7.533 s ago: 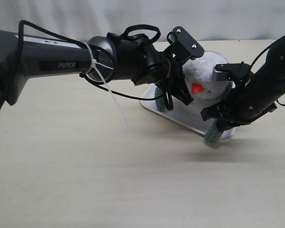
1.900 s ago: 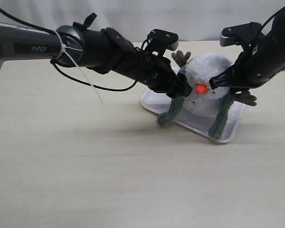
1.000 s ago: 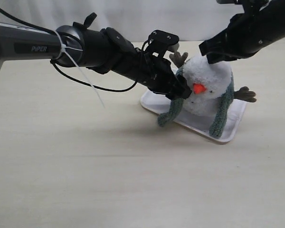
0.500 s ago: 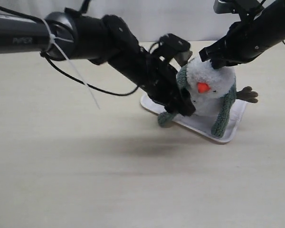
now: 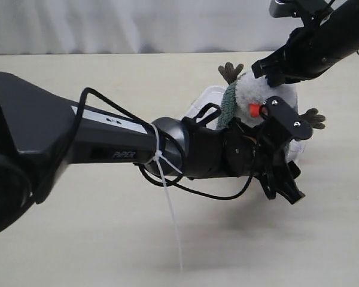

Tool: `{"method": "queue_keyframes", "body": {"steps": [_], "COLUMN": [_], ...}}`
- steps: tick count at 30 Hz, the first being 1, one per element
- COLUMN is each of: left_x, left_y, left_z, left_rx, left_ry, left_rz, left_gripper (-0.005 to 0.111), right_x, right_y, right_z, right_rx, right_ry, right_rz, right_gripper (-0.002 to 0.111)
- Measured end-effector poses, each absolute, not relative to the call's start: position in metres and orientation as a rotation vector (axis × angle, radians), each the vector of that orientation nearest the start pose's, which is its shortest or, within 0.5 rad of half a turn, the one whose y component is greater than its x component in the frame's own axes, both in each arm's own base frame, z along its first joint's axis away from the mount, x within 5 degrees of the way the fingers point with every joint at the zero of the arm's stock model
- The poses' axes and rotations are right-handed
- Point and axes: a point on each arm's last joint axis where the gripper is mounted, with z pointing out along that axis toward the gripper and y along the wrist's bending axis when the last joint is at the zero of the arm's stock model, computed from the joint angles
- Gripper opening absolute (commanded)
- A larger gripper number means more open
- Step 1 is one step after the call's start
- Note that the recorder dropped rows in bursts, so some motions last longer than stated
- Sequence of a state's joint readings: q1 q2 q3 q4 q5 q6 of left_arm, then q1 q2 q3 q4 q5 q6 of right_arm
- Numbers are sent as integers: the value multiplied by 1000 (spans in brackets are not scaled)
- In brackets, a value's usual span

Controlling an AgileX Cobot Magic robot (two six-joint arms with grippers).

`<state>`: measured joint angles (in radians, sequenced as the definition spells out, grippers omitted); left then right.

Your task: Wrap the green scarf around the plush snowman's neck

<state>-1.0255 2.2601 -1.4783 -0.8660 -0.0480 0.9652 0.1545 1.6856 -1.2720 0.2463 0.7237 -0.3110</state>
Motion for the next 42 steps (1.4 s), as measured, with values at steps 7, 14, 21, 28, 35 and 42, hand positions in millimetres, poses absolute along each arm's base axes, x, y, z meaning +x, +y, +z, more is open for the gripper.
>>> {"method": "queue_keyframes", "body": {"steps": [7,14,21,28,35,42], "left_x": [265,263,265,266,265,261], "left_y": [-413,-414,-429,-435,-435,-434], "left_z": [101,93,103,91,87,82], "left_rx": [1056,1060,993,1000,1015,1075], "left_ry": [1949,1978,1975,1995,2010,2041], "left_rz": [-403,-416,-489,-500,-504,-526], "left_gripper": [57,40,37,37,4,0], "right_x": [354,354,354,354,354,354], "right_y": [70,70,70,70,70,70], "right_z": [262,262,262,262,262,262], "right_rx": [-415,-415,-410,-413,-411,-411], "right_ry": [2570,2570,2571,2580,2580,2580], "right_rz": [224,224,225,228,230,230], "right_gripper": [4,4,4,4,4,4]}}
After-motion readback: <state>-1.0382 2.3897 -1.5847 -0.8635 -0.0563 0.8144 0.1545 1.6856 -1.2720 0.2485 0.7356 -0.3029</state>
